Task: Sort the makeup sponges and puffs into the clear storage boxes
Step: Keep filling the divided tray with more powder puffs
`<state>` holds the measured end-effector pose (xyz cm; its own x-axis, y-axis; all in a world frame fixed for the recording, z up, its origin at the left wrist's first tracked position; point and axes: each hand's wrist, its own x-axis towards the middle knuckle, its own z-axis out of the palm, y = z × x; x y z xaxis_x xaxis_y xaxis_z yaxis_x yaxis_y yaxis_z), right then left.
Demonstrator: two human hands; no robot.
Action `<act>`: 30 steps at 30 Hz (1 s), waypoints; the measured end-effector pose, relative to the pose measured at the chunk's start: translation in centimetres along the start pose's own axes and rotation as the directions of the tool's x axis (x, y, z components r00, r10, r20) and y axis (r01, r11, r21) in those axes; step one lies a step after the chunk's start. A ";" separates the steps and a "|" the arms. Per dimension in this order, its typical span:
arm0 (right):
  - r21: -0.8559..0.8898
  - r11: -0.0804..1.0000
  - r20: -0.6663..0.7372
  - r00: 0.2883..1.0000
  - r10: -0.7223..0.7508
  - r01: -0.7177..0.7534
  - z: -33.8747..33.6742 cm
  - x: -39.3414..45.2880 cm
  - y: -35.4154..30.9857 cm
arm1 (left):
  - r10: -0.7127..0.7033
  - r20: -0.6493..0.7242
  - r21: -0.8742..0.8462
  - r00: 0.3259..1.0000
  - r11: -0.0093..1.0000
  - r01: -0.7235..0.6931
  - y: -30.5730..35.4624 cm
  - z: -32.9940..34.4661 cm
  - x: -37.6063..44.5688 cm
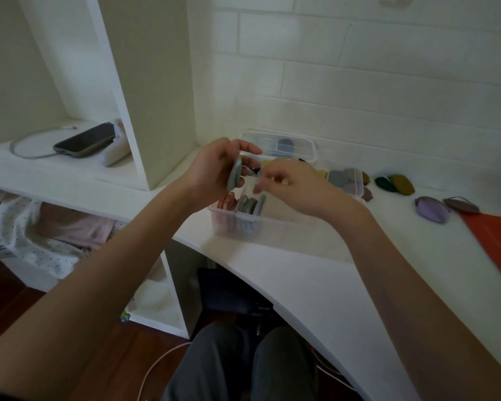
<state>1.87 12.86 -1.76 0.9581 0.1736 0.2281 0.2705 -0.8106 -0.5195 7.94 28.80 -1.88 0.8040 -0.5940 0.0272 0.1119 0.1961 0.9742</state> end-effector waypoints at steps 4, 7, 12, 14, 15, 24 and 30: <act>0.435 0.893 -0.038 0.989 0.140 -0.110 0.0 -0.2 -0.8 | 0.018 -0.037 0.191 0.999 0.981 -0.011 -0.5 0.6 0.0; 0.478 0.872 0.003 0.993 0.118 -0.105 0.6 -0.4 -0.9 | 0.026 -0.002 0.214 1.000 0.977 -0.025 -0.8 1.3 0.0; 0.450 0.893 -0.239 0.959 0.150 -0.028 -0.3 0.1 0.4 | 0.175 -0.073 0.454 0.982 0.882 -0.124 -0.8 0.8 -0.4; 0.463 0.887 -0.241 0.963 0.119 0.006 -0.9 0.1 0.7 | 0.175 0.042 0.725 0.984 0.673 -0.151 -0.8 0.2 -0.9; 0.467 0.884 -0.213 0.973 0.089 0.021 -1.0 0.1 0.8 | 0.141 0.097 0.796 0.985 0.584 -0.162 -0.8 0.0 -1.1; 0.399 0.911 0.001 0.994 -0.110 0.100 -1.2 -0.7 0.6 | -0.040 0.236 0.915 0.971 0.345 -0.208 0.4 0.3 -0.8; 0.299 0.943 -0.006 0.989 -0.149 0.144 -0.1 -0.3 1.1 | -0.097 0.084 0.993 0.992 0.092 -0.075 0.4 0.7 -0.2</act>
<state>1.91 11.85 -2.29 0.9065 0.2886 0.3082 0.4214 -0.5727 -0.7032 7.40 28.49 -1.31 0.7375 -0.6736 -0.0492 -0.6299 -0.7123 0.3098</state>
